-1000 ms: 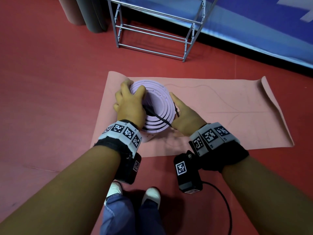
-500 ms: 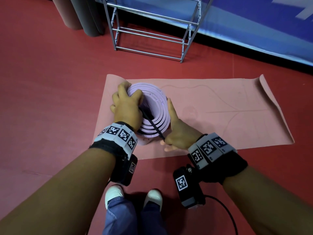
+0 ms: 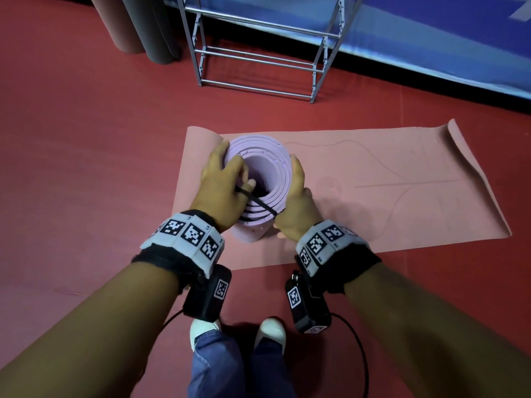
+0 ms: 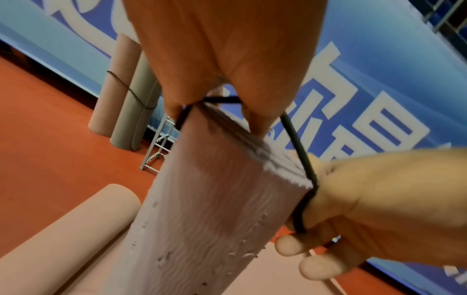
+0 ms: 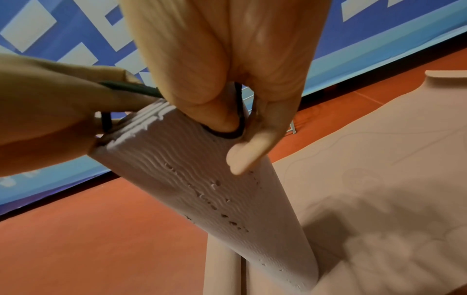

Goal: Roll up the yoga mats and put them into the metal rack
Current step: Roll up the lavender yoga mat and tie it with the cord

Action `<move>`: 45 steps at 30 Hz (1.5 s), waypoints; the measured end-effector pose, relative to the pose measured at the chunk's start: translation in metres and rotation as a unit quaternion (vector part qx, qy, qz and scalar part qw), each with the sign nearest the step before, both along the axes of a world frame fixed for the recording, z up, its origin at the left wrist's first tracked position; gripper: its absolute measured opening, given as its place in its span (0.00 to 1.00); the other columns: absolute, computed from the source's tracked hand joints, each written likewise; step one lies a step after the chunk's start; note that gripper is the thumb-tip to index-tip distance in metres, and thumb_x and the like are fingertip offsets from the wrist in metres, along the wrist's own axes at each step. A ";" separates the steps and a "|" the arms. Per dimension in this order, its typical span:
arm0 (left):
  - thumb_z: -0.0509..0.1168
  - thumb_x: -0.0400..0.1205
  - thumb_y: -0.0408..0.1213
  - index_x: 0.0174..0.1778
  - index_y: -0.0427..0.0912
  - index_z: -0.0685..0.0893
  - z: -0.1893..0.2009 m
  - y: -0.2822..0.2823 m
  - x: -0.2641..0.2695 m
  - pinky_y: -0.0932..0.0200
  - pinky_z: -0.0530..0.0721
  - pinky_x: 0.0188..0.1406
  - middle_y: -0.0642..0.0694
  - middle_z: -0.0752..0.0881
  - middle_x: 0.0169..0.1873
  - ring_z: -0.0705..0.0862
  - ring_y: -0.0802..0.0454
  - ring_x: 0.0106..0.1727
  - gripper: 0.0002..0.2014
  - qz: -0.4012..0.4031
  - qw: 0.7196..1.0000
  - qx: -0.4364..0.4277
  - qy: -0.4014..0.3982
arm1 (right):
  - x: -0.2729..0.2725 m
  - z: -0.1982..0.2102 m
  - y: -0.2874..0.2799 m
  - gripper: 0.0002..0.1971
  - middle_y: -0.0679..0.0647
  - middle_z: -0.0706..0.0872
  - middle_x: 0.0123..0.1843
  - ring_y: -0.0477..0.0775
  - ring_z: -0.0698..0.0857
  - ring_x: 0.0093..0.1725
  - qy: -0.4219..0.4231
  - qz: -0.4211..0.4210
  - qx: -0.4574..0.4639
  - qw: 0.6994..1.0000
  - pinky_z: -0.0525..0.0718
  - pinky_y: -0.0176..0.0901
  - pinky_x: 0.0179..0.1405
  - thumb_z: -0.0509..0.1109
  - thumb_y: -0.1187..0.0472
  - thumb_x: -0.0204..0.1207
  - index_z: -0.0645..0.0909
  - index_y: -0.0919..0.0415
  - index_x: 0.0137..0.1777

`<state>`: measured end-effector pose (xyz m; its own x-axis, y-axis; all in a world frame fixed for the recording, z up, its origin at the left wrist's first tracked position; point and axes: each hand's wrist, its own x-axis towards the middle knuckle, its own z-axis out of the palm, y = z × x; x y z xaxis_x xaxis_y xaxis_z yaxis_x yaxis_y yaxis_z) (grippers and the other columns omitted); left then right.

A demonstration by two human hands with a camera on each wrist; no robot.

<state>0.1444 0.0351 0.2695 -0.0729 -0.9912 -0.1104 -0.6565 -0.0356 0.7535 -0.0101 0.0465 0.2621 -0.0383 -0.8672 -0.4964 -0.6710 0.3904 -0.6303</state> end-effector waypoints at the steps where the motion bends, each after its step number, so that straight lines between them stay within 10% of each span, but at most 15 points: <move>1: 0.68 0.78 0.27 0.41 0.36 0.77 0.001 0.003 0.005 0.52 0.65 0.77 0.35 0.57 0.83 0.57 0.43 0.84 0.05 -0.018 1.000 0.006 0.012 | -0.001 -0.001 -0.002 0.58 0.62 0.76 0.64 0.67 0.83 0.55 0.000 0.000 -0.005 1.000 0.86 0.65 0.52 0.69 0.71 0.70 0.32 0.31 0.81; 7: 0.65 0.69 0.49 0.25 0.53 0.80 0.015 0.024 0.015 0.49 0.59 0.82 0.43 0.52 0.86 0.52 0.51 0.86 0.09 -0.077 0.992 0.081 0.060 | -0.011 -0.004 -0.003 0.55 0.63 0.78 0.66 0.66 0.82 0.61 0.027 0.021 -0.024 0.999 0.82 0.58 0.62 0.69 0.69 0.72 0.33 0.36 0.83; 10: 0.73 0.78 0.42 0.23 0.42 0.85 0.013 0.027 0.018 0.70 0.48 0.79 0.51 0.53 0.85 0.49 0.55 0.86 0.18 -0.056 0.994 0.086 0.044 | -0.007 -0.006 -0.003 0.55 0.63 0.78 0.66 0.66 0.82 0.60 0.019 0.029 -0.027 0.999 0.82 0.59 0.62 0.70 0.67 0.73 0.31 0.35 0.82; 14: 0.74 0.78 0.35 0.20 0.56 0.80 0.009 0.028 0.029 0.72 0.45 0.78 0.64 0.43 0.79 0.45 0.50 0.86 0.21 -0.117 0.990 0.084 0.014 | -0.011 -0.005 -0.003 0.52 0.64 0.79 0.62 0.65 0.84 0.54 0.023 0.059 -0.012 0.998 0.84 0.60 0.56 0.66 0.65 0.77 0.28 0.32 0.80; 20: 0.84 0.63 0.28 0.25 0.50 0.82 -0.005 0.044 0.047 0.60 0.48 0.82 0.51 0.44 0.83 0.46 0.43 0.86 0.18 -0.185 0.981 0.032 -0.039 | -0.016 0.008 0.002 0.50 0.60 0.83 0.50 0.61 0.82 0.45 0.070 0.118 0.012 0.991 0.82 0.51 0.50 0.61 0.73 0.78 0.32 0.39 0.84; 30: 0.69 0.81 0.43 0.56 0.56 0.90 0.002 0.056 0.062 0.39 0.63 0.79 0.61 0.34 0.81 0.42 0.43 0.86 0.10 -0.132 0.960 0.065 -0.237 | -0.025 0.008 -0.004 0.46 0.57 0.82 0.49 0.63 0.84 0.48 0.083 0.087 -0.019 0.993 0.81 0.50 0.54 0.61 0.68 0.79 0.37 0.34 0.84; 36: 0.64 0.82 0.42 0.60 0.60 0.88 -0.005 0.052 0.051 0.43 0.56 0.81 0.60 0.30 0.79 0.40 0.40 0.86 0.13 -0.096 0.961 0.064 -0.252 | -0.033 -0.006 -0.013 0.38 0.58 0.86 0.49 0.55 0.85 0.35 -0.030 -0.070 0.057 0.995 0.86 0.42 0.30 0.67 0.68 0.79 0.57 0.41 0.83; 38: 0.64 0.83 0.41 0.62 0.61 0.87 -0.014 0.057 0.054 0.42 0.54 0.82 0.54 0.32 0.83 0.39 0.39 0.85 0.15 -0.089 0.961 0.080 -0.251 | -0.036 -0.015 -0.011 0.22 0.61 0.89 0.53 0.61 0.90 0.41 -0.062 -0.098 0.079 0.990 0.92 0.55 0.40 0.67 0.68 0.78 0.78 0.47 0.68; 41: 0.60 0.85 0.40 0.67 0.68 0.81 -0.021 0.058 0.057 0.45 0.53 0.83 0.49 0.34 0.85 0.38 0.41 0.85 0.19 -0.057 0.956 0.167 -0.233 | -0.038 -0.026 -0.002 0.17 0.58 0.90 0.48 0.66 0.90 0.45 -0.048 -0.121 0.030 0.991 0.90 0.62 0.46 0.64 0.64 0.76 0.81 0.36 0.43; 45: 0.60 0.85 0.35 0.65 0.52 0.86 -0.020 0.042 0.047 0.57 0.69 0.71 0.44 0.69 0.80 0.70 0.43 0.78 0.16 -0.075 0.971 0.168 -0.151 | -0.042 -0.027 -0.004 0.16 0.56 0.91 0.45 0.64 0.90 0.46 -0.053 -0.093 0.028 0.994 0.90 0.61 0.50 0.69 0.64 0.74 0.82 0.36 0.41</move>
